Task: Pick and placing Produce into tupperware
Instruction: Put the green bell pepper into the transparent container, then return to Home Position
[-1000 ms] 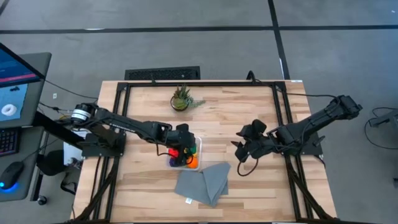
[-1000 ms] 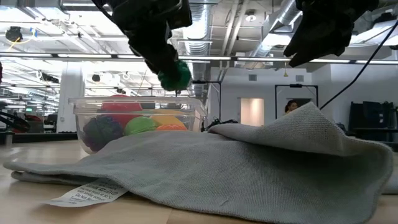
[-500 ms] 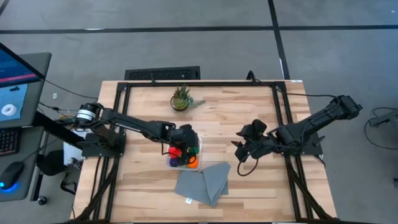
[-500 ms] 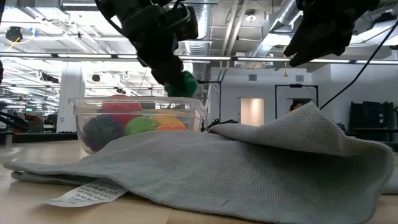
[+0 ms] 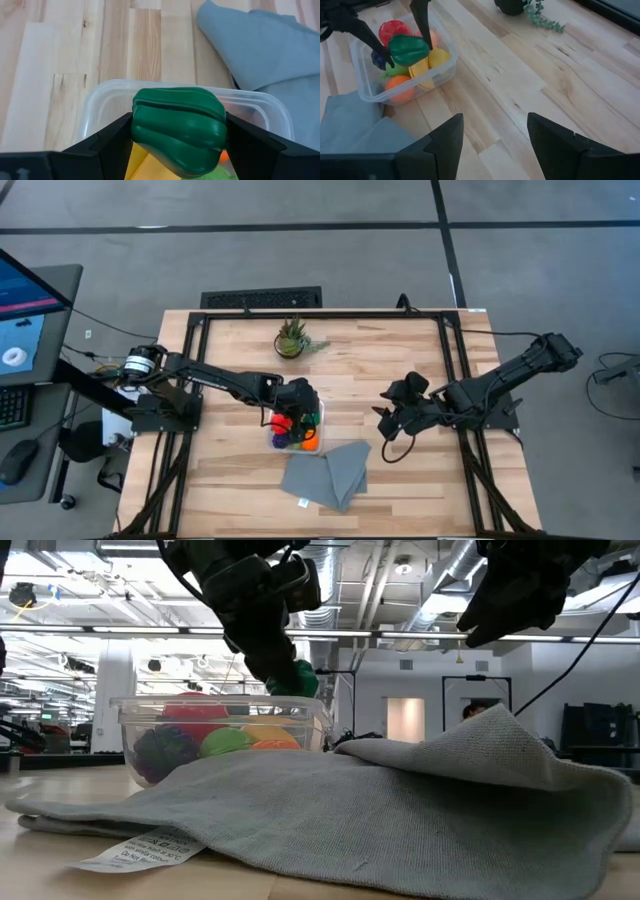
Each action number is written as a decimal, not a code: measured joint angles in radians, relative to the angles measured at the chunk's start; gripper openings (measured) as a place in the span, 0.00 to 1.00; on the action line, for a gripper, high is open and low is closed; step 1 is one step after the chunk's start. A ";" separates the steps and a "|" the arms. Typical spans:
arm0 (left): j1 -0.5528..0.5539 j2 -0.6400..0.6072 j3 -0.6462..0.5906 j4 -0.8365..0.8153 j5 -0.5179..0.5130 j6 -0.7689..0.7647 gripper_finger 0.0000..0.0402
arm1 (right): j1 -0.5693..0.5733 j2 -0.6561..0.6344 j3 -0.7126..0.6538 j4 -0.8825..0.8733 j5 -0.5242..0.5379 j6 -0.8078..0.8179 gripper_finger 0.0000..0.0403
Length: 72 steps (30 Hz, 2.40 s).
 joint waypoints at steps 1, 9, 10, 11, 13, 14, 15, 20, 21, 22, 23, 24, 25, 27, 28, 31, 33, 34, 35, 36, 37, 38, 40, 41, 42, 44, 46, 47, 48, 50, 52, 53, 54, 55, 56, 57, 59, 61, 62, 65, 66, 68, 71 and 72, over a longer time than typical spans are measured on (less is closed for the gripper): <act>0.001 0.000 0.000 0.000 0.002 0.000 0.64 | 0.000 0.000 0.000 0.000 0.000 0.000 0.61; 0.004 0.000 0.000 0.001 0.028 -0.004 0.65 | 0.000 0.000 0.000 0.000 0.000 0.000 0.61; 0.004 0.000 0.000 0.001 0.029 -0.004 0.66 | 0.000 0.000 0.000 0.000 0.000 0.000 0.61; 0.004 0.000 0.000 0.001 0.029 -0.005 0.66 | 0.000 0.000 0.000 0.000 0.000 0.000 0.61; 0.004 0.000 0.000 0.001 0.031 -0.006 0.66 | 0.000 0.000 0.000 0.000 0.000 0.000 0.61; 0.004 0.000 0.000 0.001 0.032 -0.006 0.66 | 0.000 0.000 0.000 0.000 0.000 0.000 0.61; 0.004 0.000 0.000 0.001 0.032 -0.007 0.67 | 0.000 0.000 0.000 0.000 0.000 -0.001 0.61; 0.004 0.000 0.000 0.000 0.035 -0.016 0.67 | 0.000 0.000 0.000 0.000 0.000 -0.009 0.61; 0.004 0.000 0.000 0.000 0.035 -0.021 0.67 | 0.000 0.000 0.000 0.000 0.000 -0.009 0.61; 0.004 0.000 0.000 0.000 0.039 -0.024 0.67 | 0.000 0.000 0.000 0.000 0.000 -0.009 0.61; 0.004 0.000 0.000 0.000 0.044 -0.026 0.67 | 0.000 0.000 0.000 0.000 0.000 -0.009 0.61; 0.004 0.000 0.000 0.000 0.044 -0.027 0.68 | 0.000 0.000 0.000 0.000 0.000 -0.009 0.61; 0.004 0.000 0.000 0.000 0.044 -0.027 0.68 | 0.000 0.000 0.000 0.000 0.000 -0.009 0.61; 0.004 0.000 0.000 0.000 0.044 -0.026 0.70 | 0.000 0.000 0.000 0.000 0.000 -0.010 0.61; 0.004 0.000 0.000 0.000 0.044 -0.026 0.71 | 0.000 0.000 0.000 0.000 0.000 -0.010 0.61; 0.004 0.000 0.000 0.000 0.044 -0.026 0.75 | 0.000 0.000 0.000 0.000 0.000 -0.009 0.61; 0.004 -0.001 0.000 0.000 0.043 -0.026 0.76 | 0.000 0.000 0.000 0.000 0.000 -0.009 0.61; 0.004 -0.001 0.000 0.000 0.043 -0.026 0.76 | 0.000 0.000 0.000 0.000 0.000 -0.009 0.61; 0.004 -0.001 0.000 -0.001 0.043 -0.026 0.77 | 0.000 0.000 0.000 0.000 0.000 -0.009 0.61; 0.004 -0.001 0.000 -0.001 0.041 -0.026 0.77 | 0.000 0.000 0.000 0.000 0.000 -0.009 0.61; 0.004 -0.001 0.000 -0.001 0.037 -0.026 0.77 | 0.000 0.000 0.000 0.000 0.000 -0.009 0.61; 0.004 -0.001 0.000 -0.001 0.035 -0.026 0.77 | 0.000 0.000 0.000 0.000 0.000 -0.009 0.61; 0.004 -0.001 0.000 -0.001 0.035 -0.026 0.77 | 0.000 0.000 0.000 0.000 0.000 -0.009 0.61; 0.004 -0.001 0.000 -0.001 0.035 -0.026 0.77 | 0.000 0.000 0.000 0.000 0.000 -0.009 0.61; 0.004 -0.001 0.000 -0.001 0.035 -0.026 0.77 | 0.000 0.000 0.000 0.000 0.000 -0.010 0.61; 0.004 -0.001 0.000 -0.002 0.035 -0.027 0.77 | 0.000 0.000 0.000 0.000 0.000 -0.010 0.61; 0.004 -0.002 0.000 -0.008 0.041 -0.028 0.77 | 0.000 0.000 0.000 0.000 0.000 -0.010 0.61; 0.004 -0.005 0.000 -0.015 0.050 -0.028 0.77 | 0.000 0.000 0.000 0.000 0.000 -0.010 0.61; 0.004 -0.010 0.000 -0.027 0.055 -0.028 0.77 | 0.000 0.000 0.000 0.000 0.000 -0.010 0.61; 0.003 -0.023 0.000 -0.037 0.054 -0.028 0.77 | 0.000 0.000 0.000 0.000 0.000 -0.011 0.61; 0.003 -0.049 0.000 -0.061 0.041 -0.027 0.77 | 0.000 0.000 0.000 0.000 0.000 -0.018 0.61; 0.003 -0.063 0.000 -0.063 0.028 -0.026 0.77 | 0.000 0.000 0.000 -0.001 0.000 -0.018 0.61; 0.003 -0.077 0.000 -0.065 0.018 -0.023 0.77 | 0.000 0.000 0.000 -0.002 0.000 -0.019 0.61; 0.003 -0.095 0.000 -0.068 0.003 -0.020 0.77 | 0.000 0.000 0.000 -0.001 0.000 -0.019 0.61; 0.003 -0.113 0.000 -0.072 -0.010 -0.018 0.77 | 0.000 0.000 0.000 -0.001 0.000 -0.019 0.61; 0.003 -0.129 0.000 -0.071 -0.021 -0.017 0.77 | 0.000 0.000 0.000 -0.002 0.000 -0.019 0.61; 0.004 -0.162 0.001 -0.078 -0.034 -0.014 0.77 | 0.000 0.000 0.000 -0.001 0.000 -0.019 0.61; 0.004 -0.196 0.001 -0.099 -0.054 -0.014 0.77 | -0.001 0.000 0.000 -0.001 0.000 -0.019 0.61; 0.004 -0.214 0.001 -0.116 -0.066 -0.014 0.77 | -0.001 0.000 0.000 -0.001 0.000 -0.019 0.61; 0.004 -0.271 0.001 -0.157 -0.129 -0.018 0.77 | -0.002 0.000 0.000 -0.001 0.000 -0.019 0.61; 0.004 -0.291 0.001 -0.168 -0.151 -0.023 0.77 | -0.002 0.000 0.000 0.000 0.000 -0.019 0.61; 0.004 -0.334 0.001 -0.188 -0.183 -0.035 0.77 | -0.002 0.000 0.000 0.000 -0.003 -0.019 0.61; 0.004 -0.401 0.001 -0.217 -0.215 -0.060 0.77 | -0.002 0.000 0.000 0.000 -0.011 -0.019 0.61; 0.004 -0.423 0.001 -0.228 -0.225 -0.069 0.77 | -0.002 0.000 0.000 0.000 -0.011 -0.019 0.61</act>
